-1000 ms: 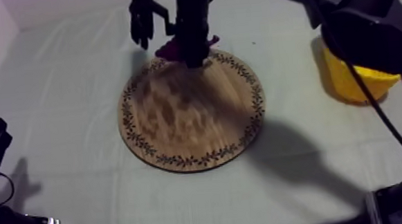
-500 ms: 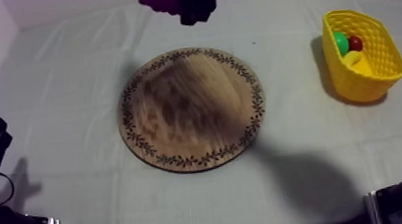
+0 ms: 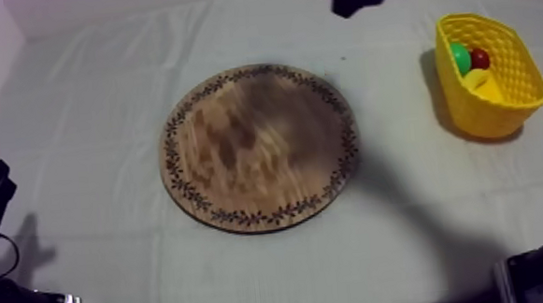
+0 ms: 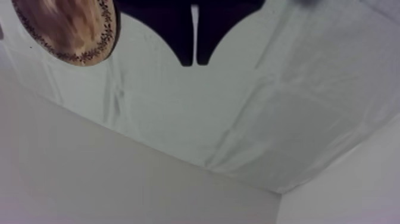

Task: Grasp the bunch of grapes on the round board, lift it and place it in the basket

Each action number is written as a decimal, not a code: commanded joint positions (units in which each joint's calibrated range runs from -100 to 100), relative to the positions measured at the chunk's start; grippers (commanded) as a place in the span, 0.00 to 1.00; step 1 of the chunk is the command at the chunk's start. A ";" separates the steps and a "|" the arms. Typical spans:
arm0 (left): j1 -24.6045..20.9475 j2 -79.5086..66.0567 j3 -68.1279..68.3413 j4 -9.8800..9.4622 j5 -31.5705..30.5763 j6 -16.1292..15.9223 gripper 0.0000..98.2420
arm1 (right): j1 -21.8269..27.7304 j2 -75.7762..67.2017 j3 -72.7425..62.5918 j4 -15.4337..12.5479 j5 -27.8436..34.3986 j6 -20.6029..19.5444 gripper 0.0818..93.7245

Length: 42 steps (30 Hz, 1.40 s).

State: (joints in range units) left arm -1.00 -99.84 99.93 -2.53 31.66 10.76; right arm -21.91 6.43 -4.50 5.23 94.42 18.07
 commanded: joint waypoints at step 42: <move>0.02 0.02 -0.04 0.01 0.03 0.01 0.00 | 26.59 6.92 23.25 1.91 -10.11 -6.48 0.56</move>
State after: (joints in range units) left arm -1.00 -99.84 99.93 -2.53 31.68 10.76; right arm 4.63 11.90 18.93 7.11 83.81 11.70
